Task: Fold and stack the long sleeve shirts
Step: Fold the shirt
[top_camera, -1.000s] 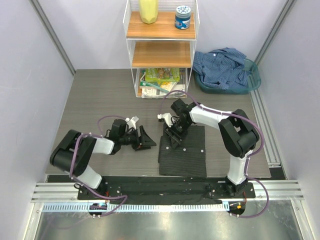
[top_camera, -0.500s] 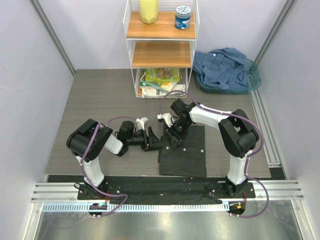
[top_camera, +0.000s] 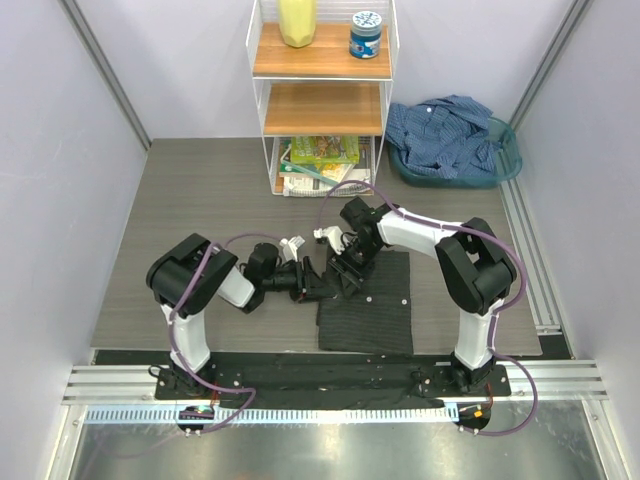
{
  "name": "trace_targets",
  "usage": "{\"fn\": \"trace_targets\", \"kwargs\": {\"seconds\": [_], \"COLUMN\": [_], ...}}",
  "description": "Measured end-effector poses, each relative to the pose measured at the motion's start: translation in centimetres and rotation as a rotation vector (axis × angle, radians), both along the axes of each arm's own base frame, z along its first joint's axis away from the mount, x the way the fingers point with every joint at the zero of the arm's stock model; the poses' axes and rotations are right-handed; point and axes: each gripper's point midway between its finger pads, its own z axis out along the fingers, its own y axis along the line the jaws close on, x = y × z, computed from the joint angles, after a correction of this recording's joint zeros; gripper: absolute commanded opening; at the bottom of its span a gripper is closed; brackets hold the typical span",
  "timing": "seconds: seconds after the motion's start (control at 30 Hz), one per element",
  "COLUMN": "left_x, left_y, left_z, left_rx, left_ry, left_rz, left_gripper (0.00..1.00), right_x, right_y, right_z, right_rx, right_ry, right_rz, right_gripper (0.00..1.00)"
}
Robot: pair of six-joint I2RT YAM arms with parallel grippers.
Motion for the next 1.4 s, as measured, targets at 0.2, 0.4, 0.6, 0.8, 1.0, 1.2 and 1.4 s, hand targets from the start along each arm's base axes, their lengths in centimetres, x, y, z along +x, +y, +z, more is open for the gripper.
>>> {"fn": "trace_targets", "kwargs": {"seconds": [0.2, 0.4, 0.6, 0.8, 1.0, 1.2, 1.4], "left_x": [0.8, 5.5, 9.8, 8.5, 13.3, 16.2, 12.1], "left_y": [0.6, 5.6, 15.1, 26.2, 37.5, 41.2, 36.7], "left_z": [-1.0, -0.8, 0.3, 3.5, 12.2, 20.1, 12.5], "left_rx": [0.048, 0.219, 0.533, 0.92, 1.385, 1.755, 1.936], "left_ry": [0.05, 0.085, 0.093, 0.092, -0.068, -0.285, -0.315], "left_rz": [-0.002, 0.013, 0.048, -0.038, -0.034, 0.045, -0.245], "left_gripper": [0.0, 0.0, 0.0, 0.0, 0.0, 0.0, 0.0], "right_x": [0.2, 3.8, 7.3, 7.1, 5.9, 5.0, 4.6], "right_y": [0.2, -0.3, -3.5, -5.0, -6.0, -6.9, -7.7], "right_z": [0.3, 2.0, 4.2, 7.2, 7.9, 7.9, 7.6], "right_rx": [0.001, 0.03, 0.057, 0.102, 0.122, 0.124, 0.128], "right_ry": [-0.002, -0.049, -0.092, -0.141, -0.133, -0.115, -0.096], "right_rz": [-0.01, -0.107, -0.254, -0.296, -0.312, -0.321, -0.333], "right_gripper": [0.62, 0.74, 0.75, 0.76, 0.76, 0.76, 0.76]}}
